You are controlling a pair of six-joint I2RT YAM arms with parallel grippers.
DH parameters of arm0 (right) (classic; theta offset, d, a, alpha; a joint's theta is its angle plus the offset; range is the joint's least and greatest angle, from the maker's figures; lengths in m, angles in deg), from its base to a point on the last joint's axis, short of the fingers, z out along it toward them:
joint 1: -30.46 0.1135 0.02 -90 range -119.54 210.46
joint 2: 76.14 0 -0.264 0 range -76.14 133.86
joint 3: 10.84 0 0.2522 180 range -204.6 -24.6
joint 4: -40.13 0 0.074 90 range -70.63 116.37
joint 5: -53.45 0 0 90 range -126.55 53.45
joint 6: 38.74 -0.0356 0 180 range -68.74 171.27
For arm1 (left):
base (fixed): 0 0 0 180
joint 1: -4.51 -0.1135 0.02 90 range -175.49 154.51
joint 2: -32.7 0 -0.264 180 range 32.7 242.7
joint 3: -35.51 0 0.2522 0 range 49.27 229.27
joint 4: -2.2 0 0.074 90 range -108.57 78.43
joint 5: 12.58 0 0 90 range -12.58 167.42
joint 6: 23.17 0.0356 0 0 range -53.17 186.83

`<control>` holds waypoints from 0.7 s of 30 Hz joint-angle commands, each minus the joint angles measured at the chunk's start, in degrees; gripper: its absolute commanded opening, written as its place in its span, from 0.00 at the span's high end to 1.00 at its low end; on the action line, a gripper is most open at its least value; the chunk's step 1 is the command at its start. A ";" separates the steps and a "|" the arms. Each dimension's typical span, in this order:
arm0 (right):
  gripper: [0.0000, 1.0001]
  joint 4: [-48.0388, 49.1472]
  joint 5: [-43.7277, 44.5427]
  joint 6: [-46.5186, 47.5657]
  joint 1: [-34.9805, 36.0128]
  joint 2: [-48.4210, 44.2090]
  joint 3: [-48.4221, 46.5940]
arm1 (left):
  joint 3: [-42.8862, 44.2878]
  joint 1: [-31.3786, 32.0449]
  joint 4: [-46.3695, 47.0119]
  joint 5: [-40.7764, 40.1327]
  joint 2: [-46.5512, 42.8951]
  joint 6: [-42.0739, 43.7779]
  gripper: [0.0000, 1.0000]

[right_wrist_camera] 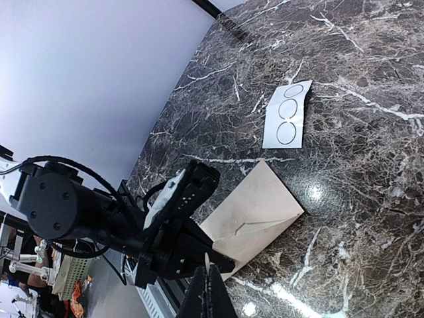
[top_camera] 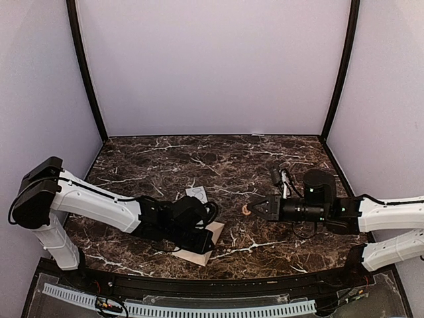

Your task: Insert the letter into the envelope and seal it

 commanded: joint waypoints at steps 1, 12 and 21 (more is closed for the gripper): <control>1.00 2.52 0.31 -1.07 0.51 -0.65 0.59 | -1.42 -1.49 -1.02 1.75 0.16 0.89 0.91; 1.00 2.46 0.57 0.01 1.24 -0.48 -0.56 | 4.22 -0.59 -11.59 -7.17 -5.11 5.41 0.45; 1.00 2.87 0.11 1.28 1.30 -1.07 -0.38 | 14.06 0.26 -22.03 -9.97 0.48 6.63 0.01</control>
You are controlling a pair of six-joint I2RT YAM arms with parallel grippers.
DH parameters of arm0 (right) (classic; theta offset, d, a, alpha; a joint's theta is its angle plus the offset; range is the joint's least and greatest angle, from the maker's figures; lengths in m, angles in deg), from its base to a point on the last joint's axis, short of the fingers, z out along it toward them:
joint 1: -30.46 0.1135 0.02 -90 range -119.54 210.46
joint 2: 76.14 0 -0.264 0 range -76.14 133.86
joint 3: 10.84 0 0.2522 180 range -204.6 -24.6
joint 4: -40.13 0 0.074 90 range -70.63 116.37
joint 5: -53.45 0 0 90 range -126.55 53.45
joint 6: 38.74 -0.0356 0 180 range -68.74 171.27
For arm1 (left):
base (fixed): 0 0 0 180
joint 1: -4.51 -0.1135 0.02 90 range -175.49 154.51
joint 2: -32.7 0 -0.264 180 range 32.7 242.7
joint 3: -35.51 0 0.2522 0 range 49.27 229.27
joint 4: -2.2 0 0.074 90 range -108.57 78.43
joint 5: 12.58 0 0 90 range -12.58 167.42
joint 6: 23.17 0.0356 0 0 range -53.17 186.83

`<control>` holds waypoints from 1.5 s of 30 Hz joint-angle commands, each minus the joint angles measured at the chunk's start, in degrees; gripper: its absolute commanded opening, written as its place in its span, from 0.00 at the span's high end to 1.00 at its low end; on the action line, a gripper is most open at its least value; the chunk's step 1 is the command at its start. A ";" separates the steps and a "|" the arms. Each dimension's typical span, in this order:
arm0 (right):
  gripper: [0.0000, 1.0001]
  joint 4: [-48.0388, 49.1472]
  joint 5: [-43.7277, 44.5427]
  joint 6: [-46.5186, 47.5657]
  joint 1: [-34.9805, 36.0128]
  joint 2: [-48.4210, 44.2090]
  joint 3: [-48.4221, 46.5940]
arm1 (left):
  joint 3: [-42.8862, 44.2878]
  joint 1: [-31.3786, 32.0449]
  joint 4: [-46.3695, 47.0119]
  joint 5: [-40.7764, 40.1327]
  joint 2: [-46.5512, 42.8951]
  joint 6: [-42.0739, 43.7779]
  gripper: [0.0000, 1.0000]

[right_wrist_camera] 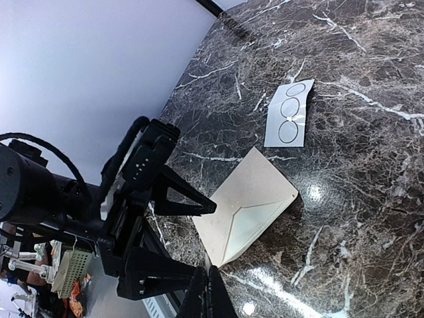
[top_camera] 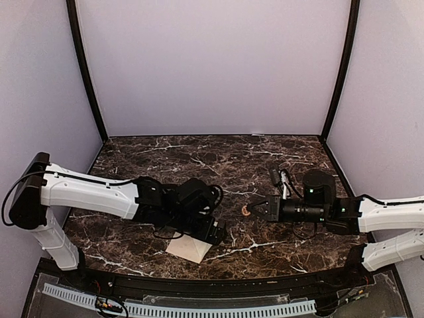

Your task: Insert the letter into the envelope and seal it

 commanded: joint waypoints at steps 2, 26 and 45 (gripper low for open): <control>1.00 3.01 -0.06 1.36 0.58 -1.13 -0.14 | 6.08 0.68 -8.14 -2.50 4.89 1.47 0.01; 1.00 5.07 -0.71 1.13 0.58 -0.57 0.48 | -1.09 -3.14 -3.53 2.10 6.95 -0.91 0.01; 1.00 7.55 -3.13 1.21 0.81 5.51 -2.54 | -17.63 -6.86 8.46 11.08 2.39 -5.93 0.24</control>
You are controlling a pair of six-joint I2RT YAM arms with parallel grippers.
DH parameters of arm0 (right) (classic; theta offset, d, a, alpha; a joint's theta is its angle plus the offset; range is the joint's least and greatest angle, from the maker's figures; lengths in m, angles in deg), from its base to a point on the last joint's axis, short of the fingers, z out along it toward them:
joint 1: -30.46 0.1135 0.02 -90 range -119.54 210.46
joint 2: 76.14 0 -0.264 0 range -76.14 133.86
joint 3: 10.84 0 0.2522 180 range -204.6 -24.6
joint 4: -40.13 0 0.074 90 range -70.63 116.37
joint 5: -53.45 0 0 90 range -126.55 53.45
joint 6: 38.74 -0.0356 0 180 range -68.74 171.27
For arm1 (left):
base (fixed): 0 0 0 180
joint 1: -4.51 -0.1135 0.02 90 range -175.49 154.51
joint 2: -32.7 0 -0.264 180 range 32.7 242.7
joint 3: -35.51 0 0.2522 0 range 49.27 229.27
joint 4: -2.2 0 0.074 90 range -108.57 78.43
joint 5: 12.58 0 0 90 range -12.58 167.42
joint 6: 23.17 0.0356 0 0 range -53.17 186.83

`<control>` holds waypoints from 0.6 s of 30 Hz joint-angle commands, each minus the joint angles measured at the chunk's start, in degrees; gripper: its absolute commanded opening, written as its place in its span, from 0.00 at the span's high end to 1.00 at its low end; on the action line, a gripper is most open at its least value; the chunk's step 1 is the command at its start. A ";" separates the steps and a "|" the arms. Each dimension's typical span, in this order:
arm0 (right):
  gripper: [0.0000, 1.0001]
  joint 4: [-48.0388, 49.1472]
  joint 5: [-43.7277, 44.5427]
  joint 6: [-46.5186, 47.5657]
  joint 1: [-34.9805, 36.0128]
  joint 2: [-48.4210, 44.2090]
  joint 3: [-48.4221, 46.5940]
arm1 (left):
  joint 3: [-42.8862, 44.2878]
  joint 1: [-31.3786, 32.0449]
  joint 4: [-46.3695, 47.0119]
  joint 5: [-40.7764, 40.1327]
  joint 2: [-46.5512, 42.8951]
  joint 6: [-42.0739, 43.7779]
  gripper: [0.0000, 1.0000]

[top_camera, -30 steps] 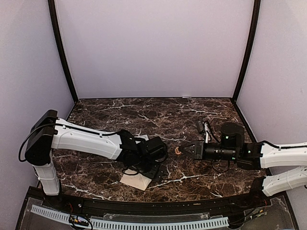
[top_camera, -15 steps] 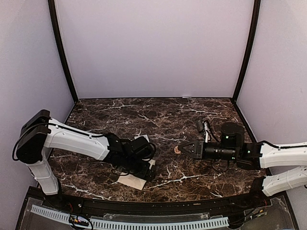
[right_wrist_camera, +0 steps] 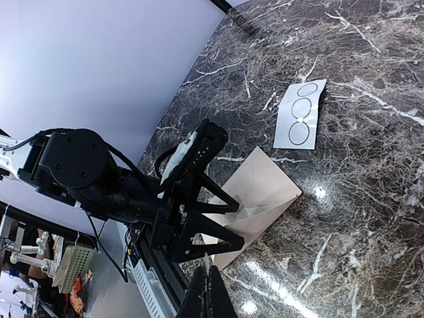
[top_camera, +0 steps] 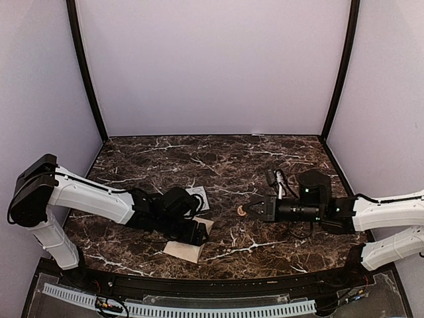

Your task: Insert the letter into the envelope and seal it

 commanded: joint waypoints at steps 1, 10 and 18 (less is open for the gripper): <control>1.00 4.18 -1.81 0.53 0.79 3.29 -2.66 | -4.89 -0.32 -2.77 4.01 1.85 -2.19 0.25; 1.00 7.42 -3.60 1.70 1.94 12.96 -7.30 | -7.53 -0.50 -2.83 4.30 3.44 -1.71 0.46; 1.00 12.67 -5.93 1.03 2.30 23.25 -10.78 | -7.26 -0.52 -5.38 2.71 5.20 0.83 0.59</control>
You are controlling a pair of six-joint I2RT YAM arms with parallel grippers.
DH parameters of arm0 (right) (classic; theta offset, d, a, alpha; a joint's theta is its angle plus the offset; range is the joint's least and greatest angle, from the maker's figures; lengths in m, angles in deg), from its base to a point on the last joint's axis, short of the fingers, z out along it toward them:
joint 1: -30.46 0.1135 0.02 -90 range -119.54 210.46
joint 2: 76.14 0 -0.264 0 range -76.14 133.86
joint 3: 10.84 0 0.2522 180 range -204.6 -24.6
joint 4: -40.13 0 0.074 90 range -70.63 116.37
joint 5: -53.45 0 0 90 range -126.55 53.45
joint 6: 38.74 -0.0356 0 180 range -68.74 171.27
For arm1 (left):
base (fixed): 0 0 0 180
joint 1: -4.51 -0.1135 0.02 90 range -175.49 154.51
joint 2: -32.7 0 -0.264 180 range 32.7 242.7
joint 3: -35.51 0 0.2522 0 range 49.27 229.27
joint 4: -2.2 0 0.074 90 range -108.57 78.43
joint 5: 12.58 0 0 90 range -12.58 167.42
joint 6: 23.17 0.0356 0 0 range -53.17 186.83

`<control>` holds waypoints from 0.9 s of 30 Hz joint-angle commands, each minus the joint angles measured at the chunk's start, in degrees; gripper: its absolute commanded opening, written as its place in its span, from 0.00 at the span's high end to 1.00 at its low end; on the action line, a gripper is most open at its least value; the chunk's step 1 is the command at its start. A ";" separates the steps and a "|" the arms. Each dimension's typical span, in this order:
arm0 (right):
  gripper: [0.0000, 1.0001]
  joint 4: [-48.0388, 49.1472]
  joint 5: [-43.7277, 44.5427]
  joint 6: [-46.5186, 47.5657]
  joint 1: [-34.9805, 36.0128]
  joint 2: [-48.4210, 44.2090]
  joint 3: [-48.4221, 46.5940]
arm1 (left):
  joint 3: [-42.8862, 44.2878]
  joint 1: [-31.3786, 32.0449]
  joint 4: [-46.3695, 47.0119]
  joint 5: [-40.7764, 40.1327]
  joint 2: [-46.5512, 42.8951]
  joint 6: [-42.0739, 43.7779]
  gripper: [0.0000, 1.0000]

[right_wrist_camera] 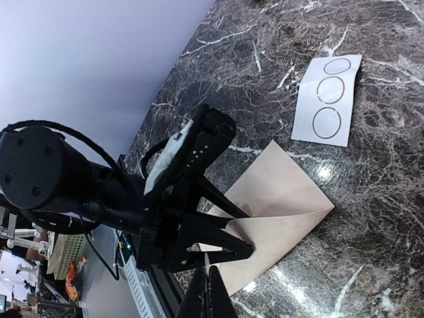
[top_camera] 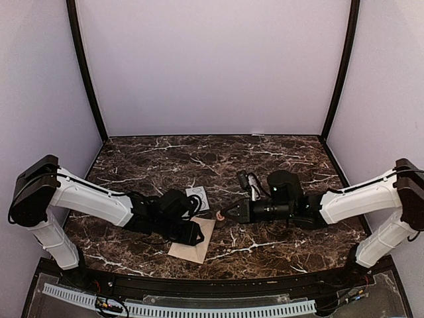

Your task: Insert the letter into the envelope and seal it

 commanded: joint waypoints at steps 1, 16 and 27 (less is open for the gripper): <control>1.00 6.04 -1.86 -0.02 0.66 5.03 -2.86 | -3.41 0.33 -10.60 1.81 5.63 1.54 0.60; 1.00 16.50 -3.48 -5.58 0.53 21.09 -8.52 | -2.97 0.34 -8.54 2.32 5.96 4.99 0.72; 1.00 23.00 -0.82 -12.58 0.04 27.91 -8.97 | -5.44 0.34 -2.62 4.98 4.51 9.24 0.80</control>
